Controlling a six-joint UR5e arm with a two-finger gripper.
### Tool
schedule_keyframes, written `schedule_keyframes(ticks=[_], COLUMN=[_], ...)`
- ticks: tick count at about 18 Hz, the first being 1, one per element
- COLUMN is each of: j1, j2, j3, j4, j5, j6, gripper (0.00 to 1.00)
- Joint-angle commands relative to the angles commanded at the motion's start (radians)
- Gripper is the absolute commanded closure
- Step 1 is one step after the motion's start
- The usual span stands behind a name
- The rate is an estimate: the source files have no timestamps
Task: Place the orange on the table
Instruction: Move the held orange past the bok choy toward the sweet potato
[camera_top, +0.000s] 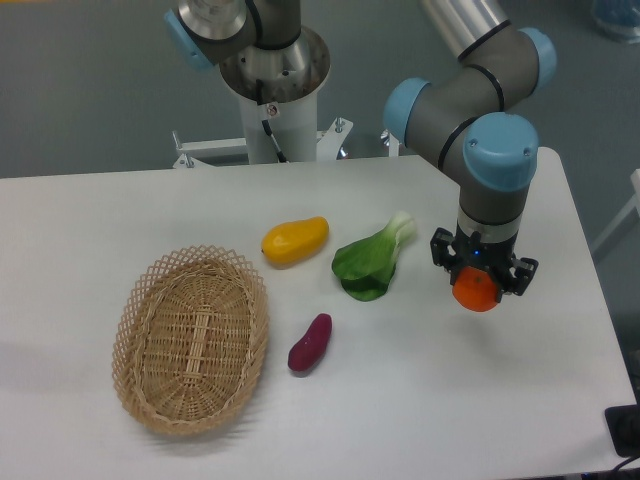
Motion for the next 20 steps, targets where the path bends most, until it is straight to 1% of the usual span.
schedule_keyframes(ticks=[2,4,7,9,10,11,13,15,17,19,20], j1=[-0.003,-0.006,-0.011,-0.023,-0.038,-0.058,-0.092,-0.124,-0.141,-0.167,-0.178], j2=[-0.005,-0.003,0.008,0.006,-0.003,-0.03,-0.06,-0.074,-0.081,-0.1,-0.113], j3=[-0.008,-0.035,-0.087,-0.103,-0.097,-0.085,-0.069,-0.068,-0.064,-0.046,-0.026], j4=[0.0,0.014,0.014,0.017,0.028,0.044,0.074,0.078,0.08,0.083,0.083], j5=[0.006,0.003,0.005,0.005,0.005,0.006,0.006,0.002,-0.006,-0.008,-0.009], j6=[-0.002,-0.002,0.008,0.008,0.002,-0.006,-0.049,-0.098,-0.103,-0.139,-0.167], gripper=[0.7,0.71,0.71,0.7,0.69,0.69,0.69,0.69,0.69,0.69,0.69])
